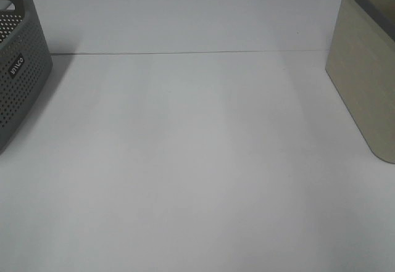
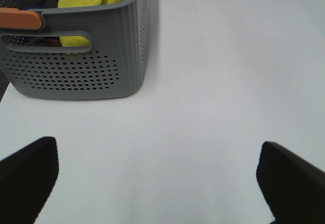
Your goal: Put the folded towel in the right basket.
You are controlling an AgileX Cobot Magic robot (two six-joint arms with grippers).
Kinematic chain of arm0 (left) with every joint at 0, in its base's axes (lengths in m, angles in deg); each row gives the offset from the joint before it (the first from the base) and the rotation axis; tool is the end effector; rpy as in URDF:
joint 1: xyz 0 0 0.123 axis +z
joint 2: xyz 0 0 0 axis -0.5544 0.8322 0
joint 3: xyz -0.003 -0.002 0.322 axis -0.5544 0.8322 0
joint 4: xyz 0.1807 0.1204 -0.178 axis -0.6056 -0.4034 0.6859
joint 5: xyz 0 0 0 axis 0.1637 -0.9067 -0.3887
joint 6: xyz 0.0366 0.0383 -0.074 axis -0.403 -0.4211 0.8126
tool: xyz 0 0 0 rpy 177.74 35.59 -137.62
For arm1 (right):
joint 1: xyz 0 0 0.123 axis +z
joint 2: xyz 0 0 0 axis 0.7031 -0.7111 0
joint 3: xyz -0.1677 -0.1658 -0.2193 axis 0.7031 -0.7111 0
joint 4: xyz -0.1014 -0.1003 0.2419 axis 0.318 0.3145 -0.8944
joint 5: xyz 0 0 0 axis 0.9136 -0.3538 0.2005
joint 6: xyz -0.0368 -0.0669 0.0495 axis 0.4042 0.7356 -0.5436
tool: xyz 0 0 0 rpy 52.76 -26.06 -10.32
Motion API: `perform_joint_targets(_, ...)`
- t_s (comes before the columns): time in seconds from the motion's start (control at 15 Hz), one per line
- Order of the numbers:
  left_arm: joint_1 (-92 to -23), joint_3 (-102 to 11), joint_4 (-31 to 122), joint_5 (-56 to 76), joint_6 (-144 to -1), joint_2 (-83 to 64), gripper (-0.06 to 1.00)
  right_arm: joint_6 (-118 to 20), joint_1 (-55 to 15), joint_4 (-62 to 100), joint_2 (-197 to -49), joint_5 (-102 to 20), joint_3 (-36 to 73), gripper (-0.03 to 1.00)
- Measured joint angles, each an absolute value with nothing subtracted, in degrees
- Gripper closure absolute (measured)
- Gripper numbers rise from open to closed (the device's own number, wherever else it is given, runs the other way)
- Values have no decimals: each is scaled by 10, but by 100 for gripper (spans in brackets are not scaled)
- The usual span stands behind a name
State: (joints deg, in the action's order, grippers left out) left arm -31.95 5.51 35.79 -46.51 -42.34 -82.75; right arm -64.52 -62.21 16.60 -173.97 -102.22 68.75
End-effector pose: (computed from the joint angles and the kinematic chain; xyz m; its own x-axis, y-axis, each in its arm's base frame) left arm -0.0167 -0.0053 0.2922 -0.4419 0.0204 -0.8968 0.0325 0.9995 0.0068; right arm 0.5093 -0.1453 0.3635 -0.8258 0.1837 -0.5333 0.1542 0.9830 0.0999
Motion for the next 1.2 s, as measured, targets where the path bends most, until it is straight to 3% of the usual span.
perform_joint_targets(0.2,-320,55,358,-465,-423,-827,-5,-642,-600,133,-1725,-1022,688,1)
perform_joint_targets(0.6,-320,55,358,-465,-423,-827,-5,-669,-472,227,-1645,-1023,688,1)
perform_joint_targets(0.8,-320,55,358,-465,-423,-827,-5,-685,-440,238,-1608,-1023,687,1)
perform_joint_targets(1.2,-320,55,358,-465,-423,-827,-5,-704,-428,278,-1416,-1020,525,1)
